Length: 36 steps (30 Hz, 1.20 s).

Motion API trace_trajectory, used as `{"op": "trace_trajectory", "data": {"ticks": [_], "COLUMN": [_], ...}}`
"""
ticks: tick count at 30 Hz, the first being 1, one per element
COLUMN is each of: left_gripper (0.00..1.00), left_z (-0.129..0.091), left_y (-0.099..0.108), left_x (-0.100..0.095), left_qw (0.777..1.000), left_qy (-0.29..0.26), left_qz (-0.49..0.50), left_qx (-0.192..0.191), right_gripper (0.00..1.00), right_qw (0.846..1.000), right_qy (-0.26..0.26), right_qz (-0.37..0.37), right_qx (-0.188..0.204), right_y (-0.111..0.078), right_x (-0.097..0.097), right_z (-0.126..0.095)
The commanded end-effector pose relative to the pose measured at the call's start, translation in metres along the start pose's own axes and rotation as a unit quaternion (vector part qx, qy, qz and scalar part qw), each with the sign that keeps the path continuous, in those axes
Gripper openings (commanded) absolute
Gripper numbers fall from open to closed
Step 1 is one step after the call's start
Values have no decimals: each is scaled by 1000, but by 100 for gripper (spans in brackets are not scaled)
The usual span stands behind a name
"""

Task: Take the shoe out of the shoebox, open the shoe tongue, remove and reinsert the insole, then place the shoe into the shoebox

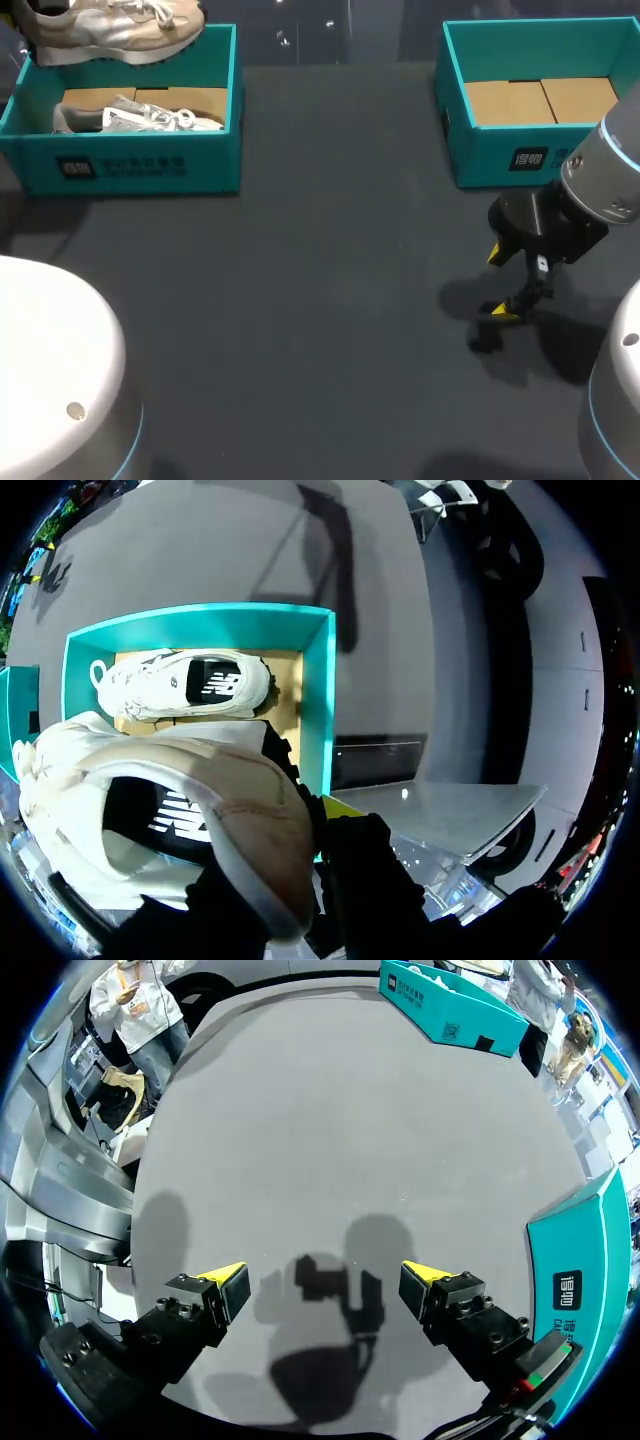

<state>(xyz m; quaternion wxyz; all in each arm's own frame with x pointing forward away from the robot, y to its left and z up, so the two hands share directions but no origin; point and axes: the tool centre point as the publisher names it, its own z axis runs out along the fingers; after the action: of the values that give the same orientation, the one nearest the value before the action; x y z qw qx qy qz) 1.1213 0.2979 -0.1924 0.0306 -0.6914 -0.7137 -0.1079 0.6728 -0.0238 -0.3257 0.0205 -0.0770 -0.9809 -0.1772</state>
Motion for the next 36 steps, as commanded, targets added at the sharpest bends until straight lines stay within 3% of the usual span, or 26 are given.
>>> {"op": "trace_trajectory", "data": {"ticks": [1,13,16,25,36], "left_gripper": [0,0,0,0,0], "left_z": [12,12,26,57,85], "left_y": [19,19,28,39,32], "left_x": [-2,-2,-3,-10,-17], "left_qw": [1000,1000,999,999,999], "left_qy": [3,3,-14,9,33], "left_qz": [18,18,17,-1,9], "left_qx": [16,16,27,31,28], "right_gripper": [100,100,100,100,100], "right_qw": [1000,1000,1000,1000,1000], "right_qy": [-1,-1,-1,-1,-1], "right_qz": [0,0,0,0,0], "right_qx": [1,1,1,1,1], "right_y": [0,0,0,0,0], "right_x": [1,1,1,1,1], "right_z": [0,0,0,0,0]}}
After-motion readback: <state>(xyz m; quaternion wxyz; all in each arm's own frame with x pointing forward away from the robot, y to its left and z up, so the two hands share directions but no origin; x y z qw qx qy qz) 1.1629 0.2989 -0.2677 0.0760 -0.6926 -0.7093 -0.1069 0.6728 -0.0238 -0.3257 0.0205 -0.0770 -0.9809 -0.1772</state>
